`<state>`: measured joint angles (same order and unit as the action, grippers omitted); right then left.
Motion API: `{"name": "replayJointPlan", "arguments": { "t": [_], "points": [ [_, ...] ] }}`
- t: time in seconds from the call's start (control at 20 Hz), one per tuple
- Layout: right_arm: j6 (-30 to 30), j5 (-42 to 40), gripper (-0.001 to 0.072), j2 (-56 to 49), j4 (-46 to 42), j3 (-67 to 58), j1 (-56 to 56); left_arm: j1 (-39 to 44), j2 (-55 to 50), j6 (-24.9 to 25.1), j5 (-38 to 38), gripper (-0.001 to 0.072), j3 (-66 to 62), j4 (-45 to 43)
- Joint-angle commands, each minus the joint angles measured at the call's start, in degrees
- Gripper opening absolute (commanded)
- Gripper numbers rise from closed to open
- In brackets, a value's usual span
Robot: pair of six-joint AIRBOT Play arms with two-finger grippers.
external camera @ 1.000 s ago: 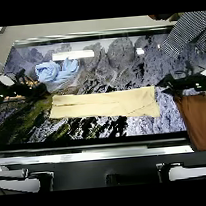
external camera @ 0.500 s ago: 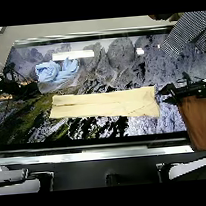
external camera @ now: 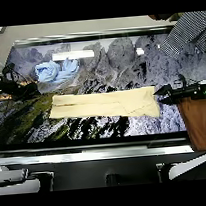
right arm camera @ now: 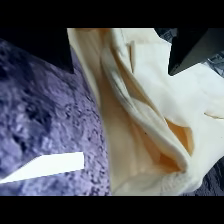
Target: Fold the clothes and pants, and hang the long-sleeved shirts on hangers.
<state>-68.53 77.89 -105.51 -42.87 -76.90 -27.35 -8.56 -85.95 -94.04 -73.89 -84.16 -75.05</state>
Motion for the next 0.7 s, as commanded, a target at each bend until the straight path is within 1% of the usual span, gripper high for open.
{"name": "replayJointPlan", "arguments": {
  "t": [0.0,0.15,0.2,0.3,0.35,0.4,0.45,0.5,0.55,0.6,0.65],
  "points": [
    [0.59,-1.57,0.0671,-0.50,-1.09,0.15,3.04,-0.04,-0.07,-0.50,-0.07,0.0332,-0.04,-0.04],
    [-0.61,-1.79,0.0656,-0.85,-3.63,0.15,7.08,-0.04,-0.07,-0.79,-0.09,0.0332,-0.04,-0.04],
    [-1.27,-1.81,0.0604,-0.85,-4.72,0.15,8.04,-0.04,-0.07,-0.76,-0.09,0.0332,-0.04,-0.04],
    [-1.70,-1.84,0.0436,-0.83,-5.07,0.15,8.81,-0.04,-0.07,-0.79,-0.11,0.0332,-0.04,0.02],
    [-2.25,-1.68,0.0301,-0.74,-4.39,0.15,8.79,-0.04,-0.07,-0.72,-0.26,0.0331,-0.04,0.50],
    [-2.67,-1.62,0.0147,-0.33,-4.26,0.13,8.59,-0.04,-0.07,-0.68,-0.31,0.0314,-0.04,1.64],
    [-2.75,-1.51,0.0031,0.50,-4.31,0.13,8.57,-0.02,-0.07,-0.63,-0.24,0.0313,-0.04,3.39],
    [-4.09,-1.46,0.0027,1.84,-4.37,0.07,8.57,0.13,-0.09,-0.66,-0.02,0.0302,-0.04,5.62],
    [-6.23,-1.44,0.0027,3.52,-4.61,-0.20,8.57,0.59,-0.13,-0.63,0.26,0.0128,-0.04,7.43],
    [-8.26,-1.44,0.0026,5.66,-4.94,-0.63,8.57,1.62,-0.31,-0.68,0.66,0.0014,-0.02,8.70],
    [-10.08,-1.25,0.0026,7.80,-5.01,-1.31,8.57,3.10,-0.61,-1.07,1.40,0.0014,0.00,9.33]
  ]
}}
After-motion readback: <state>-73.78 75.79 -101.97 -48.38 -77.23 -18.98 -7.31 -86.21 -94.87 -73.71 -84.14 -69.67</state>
